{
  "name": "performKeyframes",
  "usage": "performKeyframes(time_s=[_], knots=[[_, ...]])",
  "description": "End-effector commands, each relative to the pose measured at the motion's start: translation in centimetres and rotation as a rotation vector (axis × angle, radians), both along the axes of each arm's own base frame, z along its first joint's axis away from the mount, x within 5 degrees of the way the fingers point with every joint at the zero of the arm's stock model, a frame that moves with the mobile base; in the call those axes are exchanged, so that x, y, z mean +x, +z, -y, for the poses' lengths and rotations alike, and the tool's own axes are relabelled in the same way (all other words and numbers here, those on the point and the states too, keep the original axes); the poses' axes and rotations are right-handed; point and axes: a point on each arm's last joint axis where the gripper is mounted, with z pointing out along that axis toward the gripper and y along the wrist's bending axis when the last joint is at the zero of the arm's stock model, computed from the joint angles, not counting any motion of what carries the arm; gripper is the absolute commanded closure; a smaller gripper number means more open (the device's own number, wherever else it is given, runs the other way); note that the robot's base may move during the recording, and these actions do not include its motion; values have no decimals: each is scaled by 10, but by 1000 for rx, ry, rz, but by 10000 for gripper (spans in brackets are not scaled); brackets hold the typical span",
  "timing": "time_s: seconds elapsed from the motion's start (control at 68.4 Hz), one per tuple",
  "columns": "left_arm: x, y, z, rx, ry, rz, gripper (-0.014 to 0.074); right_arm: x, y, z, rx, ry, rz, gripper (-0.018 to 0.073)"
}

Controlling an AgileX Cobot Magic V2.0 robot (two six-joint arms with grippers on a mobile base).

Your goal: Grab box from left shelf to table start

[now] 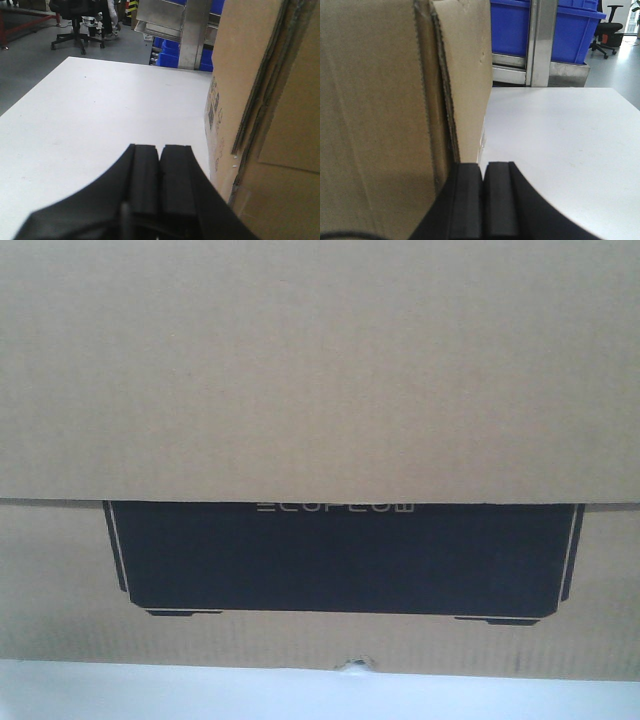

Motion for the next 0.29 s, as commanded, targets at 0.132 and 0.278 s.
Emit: performKeyframes(time_s=[0.132,0.278], knots=[[-1,11,-1,-11,6,113,688,0,7,1,3,-12,100,501],[-1,11,-1,-11,6,113,688,0,7,1,3,-12,100,501]])
